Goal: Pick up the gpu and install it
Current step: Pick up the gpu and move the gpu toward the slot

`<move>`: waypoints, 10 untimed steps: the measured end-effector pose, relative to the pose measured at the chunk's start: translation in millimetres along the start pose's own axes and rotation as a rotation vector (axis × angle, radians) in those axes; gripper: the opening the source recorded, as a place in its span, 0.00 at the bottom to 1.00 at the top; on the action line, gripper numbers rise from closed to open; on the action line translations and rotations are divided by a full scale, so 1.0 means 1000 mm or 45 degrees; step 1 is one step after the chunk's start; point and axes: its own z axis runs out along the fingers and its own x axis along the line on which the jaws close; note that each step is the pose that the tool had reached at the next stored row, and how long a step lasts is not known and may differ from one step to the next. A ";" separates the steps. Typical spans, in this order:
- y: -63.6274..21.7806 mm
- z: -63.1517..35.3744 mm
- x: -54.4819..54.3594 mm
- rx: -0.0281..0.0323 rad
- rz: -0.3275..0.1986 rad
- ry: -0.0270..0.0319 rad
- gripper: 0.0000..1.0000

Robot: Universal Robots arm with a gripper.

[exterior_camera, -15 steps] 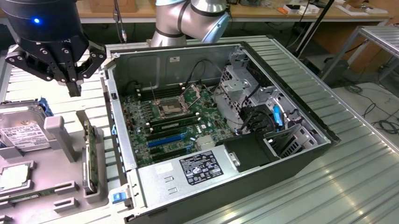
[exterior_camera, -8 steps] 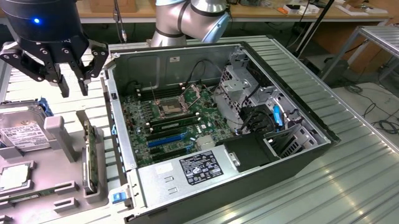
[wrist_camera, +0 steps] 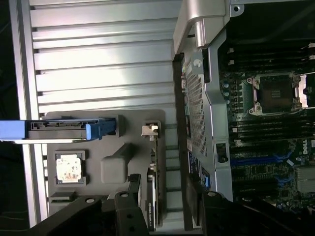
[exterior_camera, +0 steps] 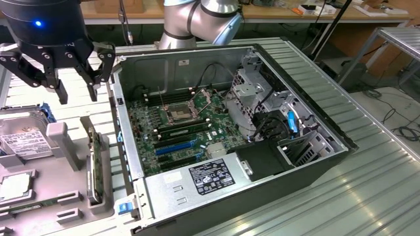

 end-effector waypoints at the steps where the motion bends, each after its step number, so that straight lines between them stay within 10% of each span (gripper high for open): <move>1: -0.0013 0.0000 0.000 -0.0002 0.000 0.0000 0.50; 10: -0.0063 0.0059 0.001 -0.0013 0.000 -0.0001 0.50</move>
